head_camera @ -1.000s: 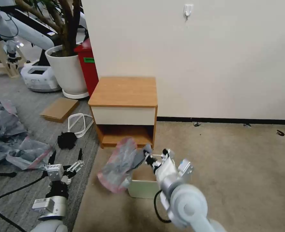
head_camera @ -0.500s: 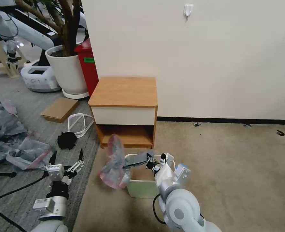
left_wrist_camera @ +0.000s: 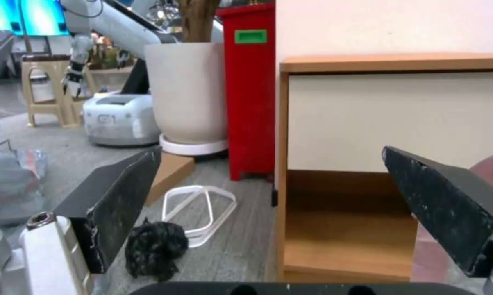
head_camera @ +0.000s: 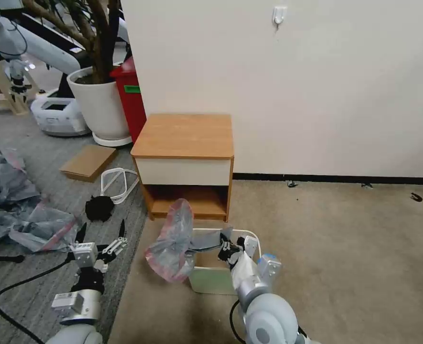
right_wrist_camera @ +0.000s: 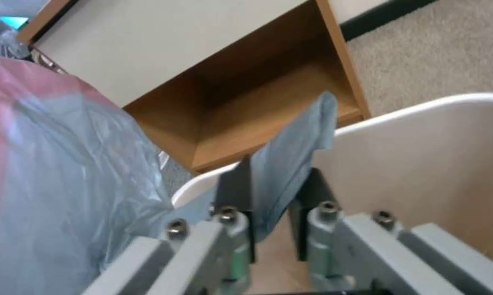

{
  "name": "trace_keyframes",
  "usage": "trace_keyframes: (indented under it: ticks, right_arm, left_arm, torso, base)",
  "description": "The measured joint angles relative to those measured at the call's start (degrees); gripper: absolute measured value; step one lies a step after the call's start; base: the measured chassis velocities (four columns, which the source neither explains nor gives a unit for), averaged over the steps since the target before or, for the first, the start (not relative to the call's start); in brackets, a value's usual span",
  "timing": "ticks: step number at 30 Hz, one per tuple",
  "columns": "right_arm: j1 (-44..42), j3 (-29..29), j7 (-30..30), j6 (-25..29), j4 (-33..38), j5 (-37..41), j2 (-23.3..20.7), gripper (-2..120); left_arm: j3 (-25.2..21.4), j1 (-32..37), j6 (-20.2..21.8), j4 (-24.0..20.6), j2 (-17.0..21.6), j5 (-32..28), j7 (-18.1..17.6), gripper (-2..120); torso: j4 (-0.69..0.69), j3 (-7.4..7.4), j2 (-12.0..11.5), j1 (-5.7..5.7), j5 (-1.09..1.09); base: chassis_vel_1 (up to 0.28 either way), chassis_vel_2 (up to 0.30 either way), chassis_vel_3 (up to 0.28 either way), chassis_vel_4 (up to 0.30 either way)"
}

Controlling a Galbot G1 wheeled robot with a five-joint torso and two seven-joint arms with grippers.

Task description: Pick up the garbage bag from the table and place it over the trash can.

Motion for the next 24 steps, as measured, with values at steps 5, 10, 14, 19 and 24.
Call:
trace_keyframes:
  ticks: [5, 10, 14, 19, 24]
  right_arm:
    - [0.2, 0.3, -0.3, -0.1, -0.1, -1.3, -1.0, 37]
    - [0.0, 0.8, -0.3, -0.2, -0.3, -3.0, -2.2, 52]
    - [-0.4, 1.2, -0.4, -0.2, -0.9, -5.4, -2.7, 65]
    - [-1.1, 2.4, -0.4, -0.2, -1.4, -8.9, -3.7, 85]
    - [-1.6, 4.2, -0.4, 0.1, -1.2, -10.5, -4.7, 102]
  left_arm:
    - [0.1, 0.0, 0.0, 0.0, 0.2, 0.0, 0.0, 100]
    - [0.1, 0.0, 0.0, 0.1, 0.4, 0.0, 0.0, 100]
    - [0.2, -0.1, 0.0, 0.1, 0.5, 0.0, 0.0, 100]
    - [0.4, 0.1, 0.0, 0.1, 0.8, 0.0, 0.1, 100]
    - [1.0, 0.3, 0.0, 0.1, 0.8, 0.3, 0.4, 100]
  torso:
    - [0.00, 0.00, 0.0, 0.00, 0.00]
    - [0.00, 0.00, 0.0, 0.00, 0.00]
    - [0.00, 0.00, 0.0, 0.00, 0.00]
    - [0.00, 0.00, 0.0, 0.01, 0.00]
    - [0.00, 0.00, 0.0, 0.00, 0.00]
  base:
    - [0.000, 0.000, 0.000, 0.000]
    - [0.000, 0.000, 0.000, 0.000]
    - [0.000, 0.000, 0.000, 0.000]
    - [0.000, 0.000, 0.000, 0.000]
    - [0.000, 0.000, 0.000, 0.000]
